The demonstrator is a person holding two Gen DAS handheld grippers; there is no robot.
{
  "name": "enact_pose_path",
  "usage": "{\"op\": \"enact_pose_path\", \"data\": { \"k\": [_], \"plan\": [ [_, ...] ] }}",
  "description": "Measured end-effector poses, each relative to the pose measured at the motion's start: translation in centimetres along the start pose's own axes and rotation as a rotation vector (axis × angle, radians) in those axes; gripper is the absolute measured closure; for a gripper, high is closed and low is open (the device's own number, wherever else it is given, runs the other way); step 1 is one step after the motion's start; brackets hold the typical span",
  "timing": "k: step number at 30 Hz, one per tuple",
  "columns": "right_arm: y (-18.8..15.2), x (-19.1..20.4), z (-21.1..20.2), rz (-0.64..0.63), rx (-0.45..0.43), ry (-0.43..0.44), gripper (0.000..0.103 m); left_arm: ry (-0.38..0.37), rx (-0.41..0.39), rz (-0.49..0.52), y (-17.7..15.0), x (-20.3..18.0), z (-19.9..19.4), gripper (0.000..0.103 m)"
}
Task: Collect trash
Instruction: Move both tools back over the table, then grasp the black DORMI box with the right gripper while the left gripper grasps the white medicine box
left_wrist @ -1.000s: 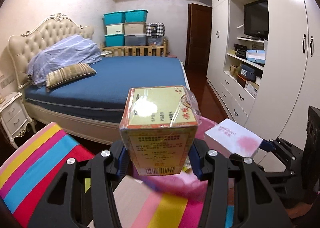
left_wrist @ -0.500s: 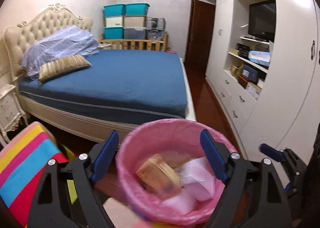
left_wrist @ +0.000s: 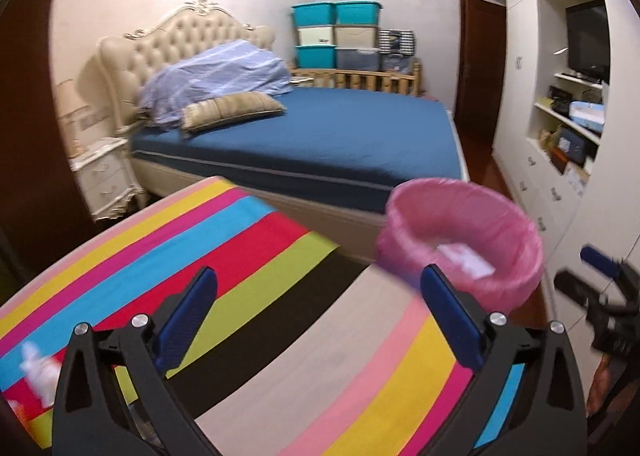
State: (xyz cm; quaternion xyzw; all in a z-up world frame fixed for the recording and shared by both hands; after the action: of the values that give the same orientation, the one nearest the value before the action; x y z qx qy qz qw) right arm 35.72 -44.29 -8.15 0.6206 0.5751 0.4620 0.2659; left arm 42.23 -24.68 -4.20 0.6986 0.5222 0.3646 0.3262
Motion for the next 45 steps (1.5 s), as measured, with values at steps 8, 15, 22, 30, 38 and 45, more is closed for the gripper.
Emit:
{"op": "enact_pose_path", "data": {
  "k": [8,15,22,30,38,45],
  "plan": [
    [-1.2,9.0,2.4,-0.071,0.071,0.141,0.012,0.154,0.023,-0.073,-6.0,11.2,-5.9,0.005],
    [-4.1,17.3,4.5,-0.11,0.175,0.268,0.012,0.312,0.083,-0.156,-12.4,20.5,-10.4,0.005],
    [-6.4,24.1,6.5,-0.138,0.263,0.326,0.012,0.437,0.05,-0.209,-14.8,26.7,-13.5,0.005],
    [-8.9,30.0,9.6,-0.095,0.317,0.261,0.011,0.487,0.005,-0.258,-16.1,31.4,-15.8,0.005],
    [-9.3,34.3,11.2,-0.112,0.287,0.176,0.011,0.474,0.017,-0.27,-17.4,33.4,-16.7,0.005],
    [-8.5,35.1,13.1,-0.107,0.268,0.077,0.01,0.449,0.023,-0.236,-17.5,33.2,-16.5,0.005]
  ]
}}
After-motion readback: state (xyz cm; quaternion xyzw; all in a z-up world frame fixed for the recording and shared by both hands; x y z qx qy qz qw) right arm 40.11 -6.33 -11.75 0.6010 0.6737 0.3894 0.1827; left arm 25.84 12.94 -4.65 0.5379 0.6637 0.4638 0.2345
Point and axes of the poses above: each gripper's, at about its wrist camera, not at the fingertips, and z roughly the way its jaws point, x to its left, y to its top, the point moved 8 cm from there along z, roughly the way its jaws point, and after that the axes turned 14 degrees about y, right-handed, at the moved point
